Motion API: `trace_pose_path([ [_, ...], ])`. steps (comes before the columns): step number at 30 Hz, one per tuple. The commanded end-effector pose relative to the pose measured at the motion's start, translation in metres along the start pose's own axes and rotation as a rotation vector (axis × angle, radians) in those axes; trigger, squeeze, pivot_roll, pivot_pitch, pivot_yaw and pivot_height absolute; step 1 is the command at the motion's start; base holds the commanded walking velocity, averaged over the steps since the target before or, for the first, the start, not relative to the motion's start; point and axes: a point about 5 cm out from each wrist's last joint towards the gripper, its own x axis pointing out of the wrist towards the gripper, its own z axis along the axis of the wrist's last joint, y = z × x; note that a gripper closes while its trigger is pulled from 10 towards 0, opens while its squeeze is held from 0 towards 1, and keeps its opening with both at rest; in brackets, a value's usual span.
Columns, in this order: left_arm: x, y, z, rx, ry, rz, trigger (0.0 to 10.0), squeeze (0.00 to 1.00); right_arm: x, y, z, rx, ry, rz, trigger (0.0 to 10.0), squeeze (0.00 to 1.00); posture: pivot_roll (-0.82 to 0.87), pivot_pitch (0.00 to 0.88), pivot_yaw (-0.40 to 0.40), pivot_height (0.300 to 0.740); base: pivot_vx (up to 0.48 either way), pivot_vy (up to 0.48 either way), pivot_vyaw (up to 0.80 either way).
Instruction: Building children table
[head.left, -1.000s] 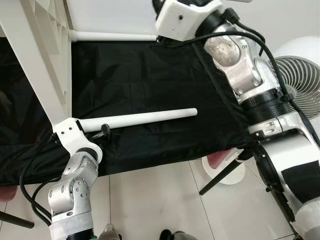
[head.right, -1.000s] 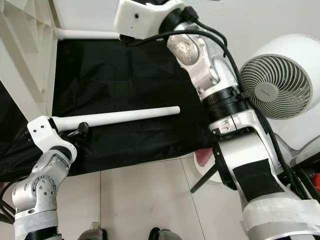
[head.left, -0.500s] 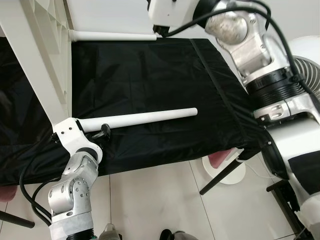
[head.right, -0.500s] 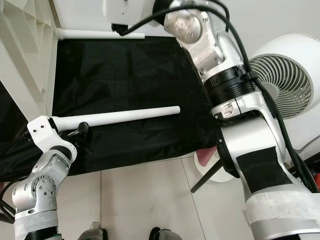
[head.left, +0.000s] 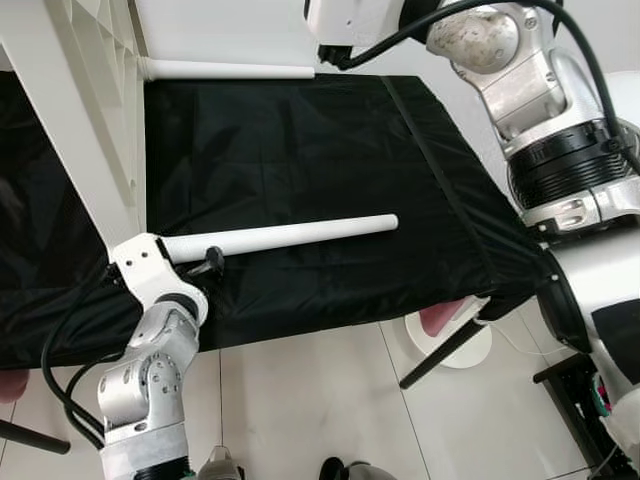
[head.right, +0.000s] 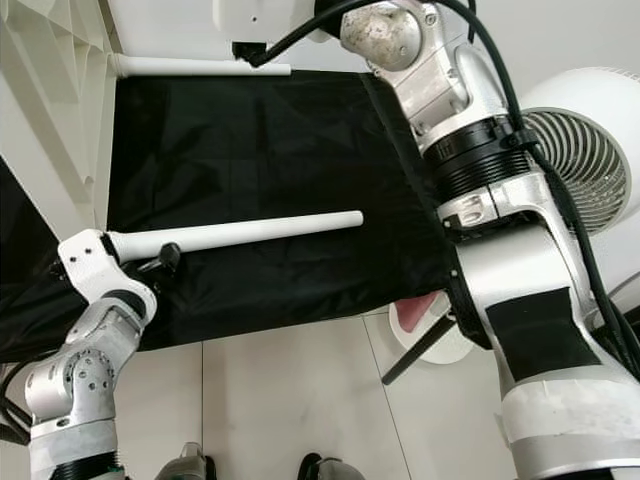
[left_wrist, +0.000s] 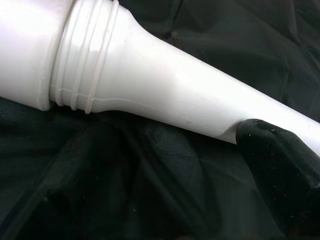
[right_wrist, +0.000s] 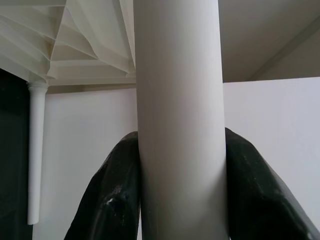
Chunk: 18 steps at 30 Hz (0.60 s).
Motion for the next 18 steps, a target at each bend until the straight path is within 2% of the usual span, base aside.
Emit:
trace_pose_path([
  [1, -0.001, 0.004, -0.022, -0.036, 0.109, 0.036, 10.0, 0.00, -0.008, -0.035, 0.000, 0.018, -0.006, -0.141, 0.0, 0.00, 0.12, 0.121, -0.035, 0.740, 0.000, 0.000, 0.00],
  [5, 0.001, 0.005, -0.018, -0.073, 0.096, 0.054, 10.0, 0.00, -0.010, -0.039, -0.001, 0.015, 0.000, -0.154, 0.0, 0.00, 0.12, 0.121, -0.035, 0.740, 0.000, 0.000, 0.00],
  [8, 0.002, -0.002, -0.007, -0.177, 0.058, 0.023, 10.0, 0.00, -0.013, -0.042, -0.002, 0.023, -0.003, -0.175, 0.0, 0.00, 0.12, 0.119, -0.033, 0.740, 0.000, 0.000, 0.00],
  [9, 0.002, -0.002, -0.007, -0.177, 0.058, 0.023, 10.0, 0.00, -0.013, -0.042, -0.002, 0.023, -0.003, -0.175, 0.0, 0.00, 0.12, 0.119, -0.033, 0.740, 0.000, 0.000, 0.00],
  [11, 0.003, -0.004, -0.007, -0.230, 0.062, 0.013, 10.0, 0.00, -0.014, -0.046, -0.002, 0.027, -0.005, -0.201, 0.0, 0.00, 0.12, 0.115, -0.034, 0.740, 0.000, 0.000, 0.00],
  [12, 0.003, -0.006, -0.007, -0.250, 0.066, 0.009, 10.0, 0.00, -0.016, -0.052, -0.002, 0.033, -0.004, -0.241, 0.0, 0.00, 0.12, 0.114, -0.035, 0.740, 0.000, 0.000, 0.00],
  [18, 0.006, -0.009, -0.003, -0.295, 0.051, -0.002, 10.0, 0.00, -0.022, -0.063, -0.005, 0.028, 0.016, -0.305, 0.0, 0.00, 0.12, 0.115, -0.040, 0.740, 0.000, 0.000, 0.00],
])
